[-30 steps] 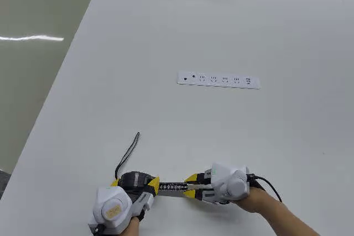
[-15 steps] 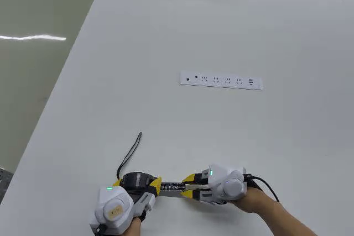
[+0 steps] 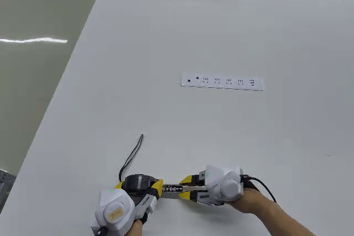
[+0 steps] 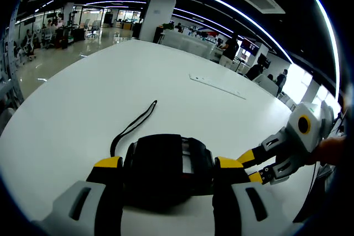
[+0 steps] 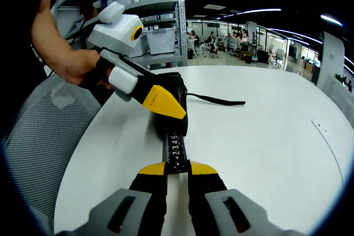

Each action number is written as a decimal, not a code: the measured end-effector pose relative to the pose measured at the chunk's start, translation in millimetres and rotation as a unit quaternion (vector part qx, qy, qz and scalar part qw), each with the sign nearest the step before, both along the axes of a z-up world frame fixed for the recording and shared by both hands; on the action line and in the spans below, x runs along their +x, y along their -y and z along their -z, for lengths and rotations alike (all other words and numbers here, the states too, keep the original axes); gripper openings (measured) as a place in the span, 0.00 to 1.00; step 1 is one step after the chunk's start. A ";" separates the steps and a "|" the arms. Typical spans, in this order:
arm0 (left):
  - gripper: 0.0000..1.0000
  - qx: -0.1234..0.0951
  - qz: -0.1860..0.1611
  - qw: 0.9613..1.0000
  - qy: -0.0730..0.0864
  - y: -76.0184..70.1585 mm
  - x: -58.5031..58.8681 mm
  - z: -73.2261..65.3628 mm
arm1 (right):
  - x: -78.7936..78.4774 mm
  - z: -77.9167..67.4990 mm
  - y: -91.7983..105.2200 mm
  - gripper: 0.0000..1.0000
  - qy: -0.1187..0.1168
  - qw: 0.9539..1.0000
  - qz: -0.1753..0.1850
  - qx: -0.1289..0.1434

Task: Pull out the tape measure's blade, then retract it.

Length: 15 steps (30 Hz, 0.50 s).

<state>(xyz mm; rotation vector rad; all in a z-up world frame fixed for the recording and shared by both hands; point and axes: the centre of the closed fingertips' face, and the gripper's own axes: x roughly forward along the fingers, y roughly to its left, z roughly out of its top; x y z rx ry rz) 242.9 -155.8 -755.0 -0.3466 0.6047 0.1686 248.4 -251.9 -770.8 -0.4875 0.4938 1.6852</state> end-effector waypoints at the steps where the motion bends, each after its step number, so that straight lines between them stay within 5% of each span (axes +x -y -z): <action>1: 0.62 0.000 0.000 1.000 0.000 -0.2 0.0 0.2 | -0.6 -0.6 -0.6 0.12 0.000 1.000 -0.001 0.000; 15: 0.62 -0.004 0.000 1.000 0.000 0.6 -0.3 0.1 | -4.7 0.8 -13.9 0.13 -0.003 1.000 -0.006 0.002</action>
